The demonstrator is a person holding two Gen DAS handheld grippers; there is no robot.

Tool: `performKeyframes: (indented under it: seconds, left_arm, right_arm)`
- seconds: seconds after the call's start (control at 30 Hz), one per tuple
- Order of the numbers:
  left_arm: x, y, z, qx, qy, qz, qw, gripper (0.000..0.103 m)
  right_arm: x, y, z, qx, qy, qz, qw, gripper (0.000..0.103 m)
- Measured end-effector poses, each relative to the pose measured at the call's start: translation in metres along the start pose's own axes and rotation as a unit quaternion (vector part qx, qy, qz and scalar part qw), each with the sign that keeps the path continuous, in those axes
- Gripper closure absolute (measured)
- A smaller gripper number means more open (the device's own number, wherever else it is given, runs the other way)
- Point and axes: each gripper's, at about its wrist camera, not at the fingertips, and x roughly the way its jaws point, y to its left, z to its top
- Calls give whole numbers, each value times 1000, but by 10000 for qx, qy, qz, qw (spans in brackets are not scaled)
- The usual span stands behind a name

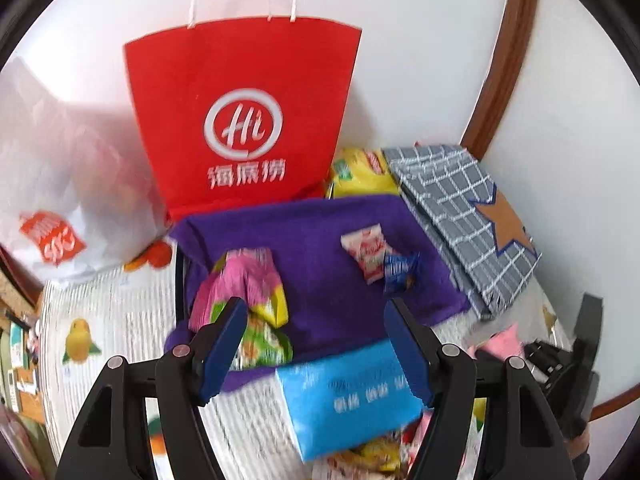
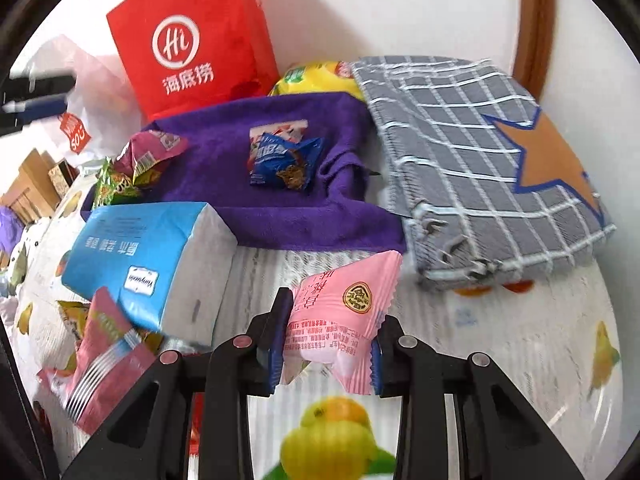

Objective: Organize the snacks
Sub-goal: 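Grasp the pink cake packet with the right tool while the left tool grasps a white candy stick packet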

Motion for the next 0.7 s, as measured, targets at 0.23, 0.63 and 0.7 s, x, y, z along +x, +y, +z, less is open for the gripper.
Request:
performKeyframes:
  seconds: [0.23, 0.63, 0.7]
  left_arm:
    - [-4, 17, -77, -537, 227, -177, 9981, 35]
    - [21, -8, -166, -996, 785, -806, 9886, 37]
    - [31, -16, -171, -1012, 898, -850, 9872, 41]
  right_arm:
    - [-21, -2, -17, 223, -116, -1, 9997, 70]
    - [-38, -2, -59, 301, -103, -107, 9994, 70]
    - [-40, -2, -66, 296, -107, -111, 9994, 70]
